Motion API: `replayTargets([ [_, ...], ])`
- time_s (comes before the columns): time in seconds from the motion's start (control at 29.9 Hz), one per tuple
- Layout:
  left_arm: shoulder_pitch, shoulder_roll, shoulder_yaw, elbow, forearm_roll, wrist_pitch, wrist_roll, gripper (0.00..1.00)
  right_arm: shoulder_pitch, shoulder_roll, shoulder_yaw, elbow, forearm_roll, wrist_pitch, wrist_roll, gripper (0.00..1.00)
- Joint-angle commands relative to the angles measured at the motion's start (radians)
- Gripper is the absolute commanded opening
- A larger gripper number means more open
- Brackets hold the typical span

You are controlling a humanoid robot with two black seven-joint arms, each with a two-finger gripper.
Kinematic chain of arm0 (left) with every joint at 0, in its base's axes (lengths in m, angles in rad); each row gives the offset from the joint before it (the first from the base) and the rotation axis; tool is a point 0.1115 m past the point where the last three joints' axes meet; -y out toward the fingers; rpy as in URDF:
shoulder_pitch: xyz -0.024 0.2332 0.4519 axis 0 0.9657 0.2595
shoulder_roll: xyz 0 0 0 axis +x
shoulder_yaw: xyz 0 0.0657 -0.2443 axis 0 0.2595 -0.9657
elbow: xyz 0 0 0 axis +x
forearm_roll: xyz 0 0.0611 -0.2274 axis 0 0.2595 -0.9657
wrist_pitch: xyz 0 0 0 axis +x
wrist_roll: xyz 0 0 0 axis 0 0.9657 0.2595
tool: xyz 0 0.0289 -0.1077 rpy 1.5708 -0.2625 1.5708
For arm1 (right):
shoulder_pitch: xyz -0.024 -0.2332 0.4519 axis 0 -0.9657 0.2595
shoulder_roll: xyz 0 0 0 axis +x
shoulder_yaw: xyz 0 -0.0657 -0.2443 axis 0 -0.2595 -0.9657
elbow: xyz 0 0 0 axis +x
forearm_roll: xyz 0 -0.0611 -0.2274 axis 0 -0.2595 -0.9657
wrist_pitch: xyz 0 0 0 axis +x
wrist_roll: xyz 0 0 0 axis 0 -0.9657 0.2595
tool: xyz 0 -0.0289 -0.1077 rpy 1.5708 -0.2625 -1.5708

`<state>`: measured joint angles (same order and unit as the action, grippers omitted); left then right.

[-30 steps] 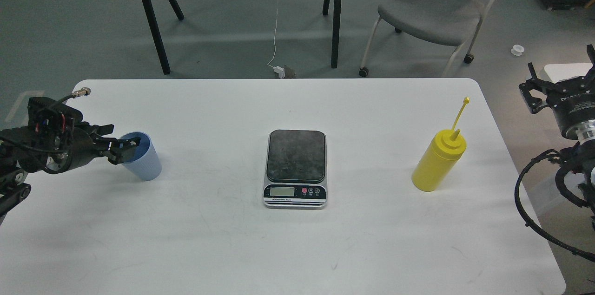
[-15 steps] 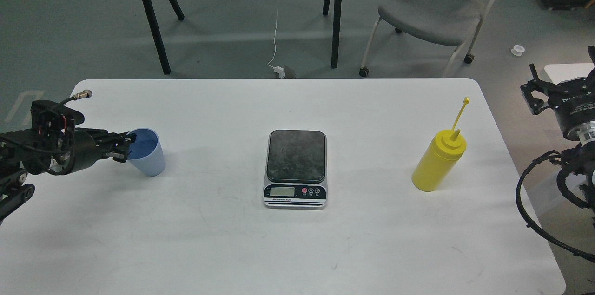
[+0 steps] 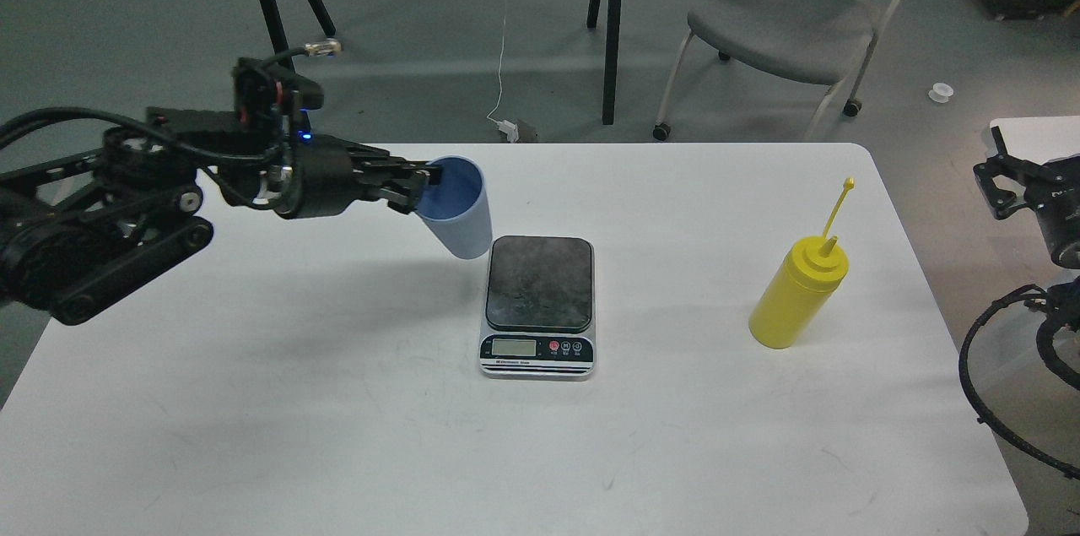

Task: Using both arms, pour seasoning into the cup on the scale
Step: 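Lift the blue cup and set it down on the black scale, then open the left gripper and withdraw it from the cup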

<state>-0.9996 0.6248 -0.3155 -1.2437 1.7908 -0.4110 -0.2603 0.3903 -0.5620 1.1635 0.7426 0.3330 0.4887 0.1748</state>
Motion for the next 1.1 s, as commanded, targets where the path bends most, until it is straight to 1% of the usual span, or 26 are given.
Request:
replayTargets([
  [0.0, -0.051, -0.161, 0.022, 0.029, 0.039, -0.052, 0.081, 0.04, -0.008, -0.010, 0.010, 0.000, 0.001, 0.000, 0.000, 0.99],
  [0.03, -0.057, -0.193, 0.042, 0.061, 0.054, -0.052, 0.088, 0.04, -0.013, -0.010, 0.013, 0.000, 0.001, 0.000, 0.000, 0.99],
  [0.13, -0.062, -0.296, 0.107, 0.153, 0.100, -0.049, 0.090, 0.04, -0.027, -0.010, 0.030, 0.000, 0.001, 0.000, 0.000, 0.99],
  [0.2, -0.056, -0.347, 0.124, 0.184, 0.120, -0.046, 0.090, 0.04, -0.033, -0.012, 0.034, 0.000, 0.001, 0.000, 0.000, 0.99],
  [0.37, -0.042, -0.367, 0.125, 0.205, 0.131, -0.045, 0.108, 0.05, -0.041, -0.022, 0.044, 0.000, 0.003, 0.000, 0.000, 0.99],
  [0.57, -0.042, -0.375, 0.118, 0.271, 0.130, -0.043, 0.108, 0.06, -0.041, -0.022, 0.047, 0.023, 0.003, 0.000, 0.000, 0.99],
  [0.67, -0.042, -0.375, 0.118, 0.282, 0.128, -0.035, 0.105, 0.06, -0.041, -0.022, 0.047, 0.023, 0.003, 0.000, 0.000, 0.99],
  [0.77, -0.040, -0.373, 0.116, 0.280, 0.121, -0.034, 0.105, 0.10, -0.041, -0.024, 0.047, 0.023, 0.003, 0.000, 0.000, 0.99],
  [0.84, -0.039, -0.373, 0.108, 0.277, 0.116, -0.031, 0.108, 0.20, -0.042, -0.024, 0.047, 0.023, 0.003, 0.000, 0.000, 0.99],
  [0.87, -0.039, -0.375, 0.105, 0.277, 0.111, -0.031, 0.108, 0.32, -0.042, -0.024, 0.047, 0.023, 0.003, 0.000, 0.000, 0.99],
  [0.9, -0.039, -0.376, 0.102, 0.276, 0.104, -0.028, 0.110, 0.52, -0.042, -0.024, 0.047, 0.023, 0.003, 0.000, -0.001, 0.99],
  [0.94, -0.039, -0.378, 0.102, 0.276, 0.095, -0.022, 0.108, 0.67, -0.044, -0.024, 0.047, 0.024, 0.003, 0.000, 0.000, 0.99],
  [0.97, -0.039, -0.381, 0.101, 0.273, 0.084, -0.009, 0.105, 0.75, -0.050, -0.024, 0.047, 0.026, 0.003, 0.000, -0.001, 0.99],
  [1.07, -0.042, -0.376, 0.099, 0.268, 0.001, 0.003, 0.105, 0.80, -0.093, -0.036, 0.048, 0.050, 0.006, 0.000, -0.003, 0.99],
])
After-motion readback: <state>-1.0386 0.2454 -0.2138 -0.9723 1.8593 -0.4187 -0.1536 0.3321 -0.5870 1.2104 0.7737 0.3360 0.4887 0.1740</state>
